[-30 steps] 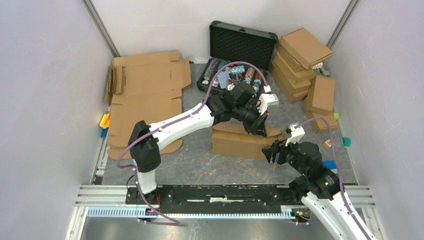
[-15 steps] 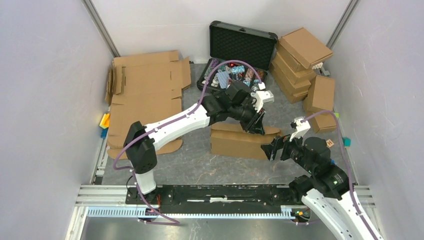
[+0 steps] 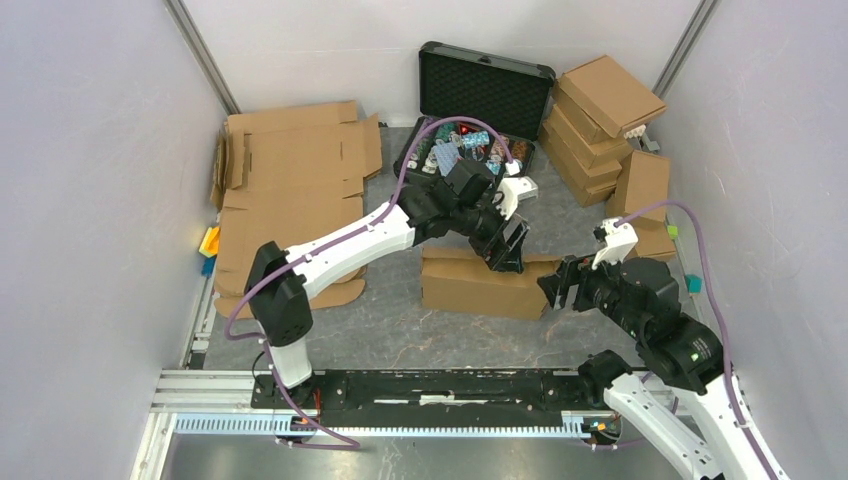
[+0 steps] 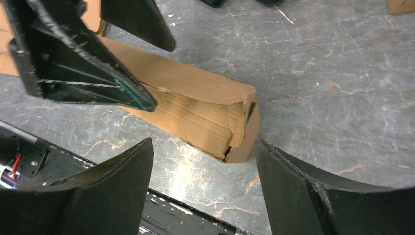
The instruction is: Fold the paper box
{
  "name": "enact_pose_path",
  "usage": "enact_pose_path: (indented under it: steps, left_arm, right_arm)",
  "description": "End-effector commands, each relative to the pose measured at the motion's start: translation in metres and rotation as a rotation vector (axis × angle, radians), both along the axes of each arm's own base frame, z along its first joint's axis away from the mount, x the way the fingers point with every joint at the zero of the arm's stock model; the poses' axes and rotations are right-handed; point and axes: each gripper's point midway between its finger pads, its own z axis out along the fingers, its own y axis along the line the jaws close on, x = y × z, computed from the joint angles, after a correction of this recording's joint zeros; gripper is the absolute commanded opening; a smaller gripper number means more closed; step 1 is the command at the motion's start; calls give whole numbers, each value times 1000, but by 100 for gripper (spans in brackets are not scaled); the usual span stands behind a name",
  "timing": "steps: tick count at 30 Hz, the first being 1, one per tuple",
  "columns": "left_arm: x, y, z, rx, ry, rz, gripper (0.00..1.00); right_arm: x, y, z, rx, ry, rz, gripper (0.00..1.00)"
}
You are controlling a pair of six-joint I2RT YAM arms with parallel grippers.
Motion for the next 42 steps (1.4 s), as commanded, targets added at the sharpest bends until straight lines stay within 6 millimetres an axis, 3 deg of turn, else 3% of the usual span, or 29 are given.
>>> enact_pose_path:
  steps: [1, 3, 5, 15, 22, 29, 33, 37, 42]
  left_arm:
    - [-1, 10, 41, -61, -126, -30, 91]
    - [-2, 12, 43, -64, -162, -54, 99]
    - [-5, 12, 44, -70, -191, -71, 100]
    - [-14, 6, 21, 97, -509, -156, 100]
    - [-18, -1, 5, 226, -487, -249, 100]
    - [-10, 0, -4, 278, -512, -259, 100]
    - [-17, 3, -9, 294, -487, -311, 100]
    - [-14, 5, -16, 327, -465, -314, 100]
    - [-13, 5, -20, 351, -437, -309, 94]
  right_arm:
    - [3, -19, 13, -38, -26, -94, 73]
    - [5, -23, 15, -43, -37, -114, 63]
    - [6, -23, 13, -50, -32, -119, 52]
    - [17, -26, 1, -82, -19, -155, 55]
    - [23, -18, -5, -73, -28, -128, 50]
    - [25, -11, -11, -56, -33, -108, 42]
    - [26, -4, -18, -42, -15, -79, 38]
    - [26, -5, -22, -51, -6, -86, 36]
    - [28, -8, -25, -70, 4, -101, 27]
